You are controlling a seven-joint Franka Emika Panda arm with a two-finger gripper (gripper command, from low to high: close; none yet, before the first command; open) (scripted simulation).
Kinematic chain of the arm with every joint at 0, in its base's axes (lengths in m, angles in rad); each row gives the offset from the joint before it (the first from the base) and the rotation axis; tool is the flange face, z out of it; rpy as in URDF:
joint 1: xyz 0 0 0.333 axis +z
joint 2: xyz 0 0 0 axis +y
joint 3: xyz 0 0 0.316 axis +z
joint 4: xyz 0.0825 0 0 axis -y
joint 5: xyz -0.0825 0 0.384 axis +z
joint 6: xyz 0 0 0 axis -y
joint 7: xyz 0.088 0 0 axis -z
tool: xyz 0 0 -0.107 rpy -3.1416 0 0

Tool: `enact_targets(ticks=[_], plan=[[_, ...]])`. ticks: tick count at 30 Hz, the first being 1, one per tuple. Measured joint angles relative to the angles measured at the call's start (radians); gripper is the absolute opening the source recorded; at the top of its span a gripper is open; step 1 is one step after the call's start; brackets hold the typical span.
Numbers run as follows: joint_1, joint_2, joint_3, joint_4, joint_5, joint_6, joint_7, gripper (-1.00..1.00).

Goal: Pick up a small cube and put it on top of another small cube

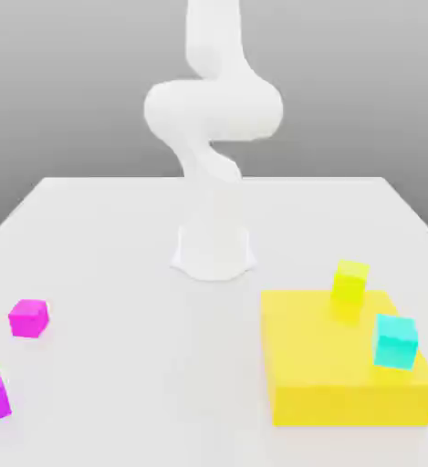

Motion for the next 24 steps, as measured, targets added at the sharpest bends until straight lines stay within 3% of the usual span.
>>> enact_targets(ticks=[13,22,24], plan=[[-0.227,0.488,-0.253,-0.231,0.157,0.274,0.255,0.00],[-0.433,0.792,-0.401,-0.387,0.143,0.468,0.508,0.00],[-0.448,0.841,-0.390,-0.389,0.175,0.504,0.500,0.00]])
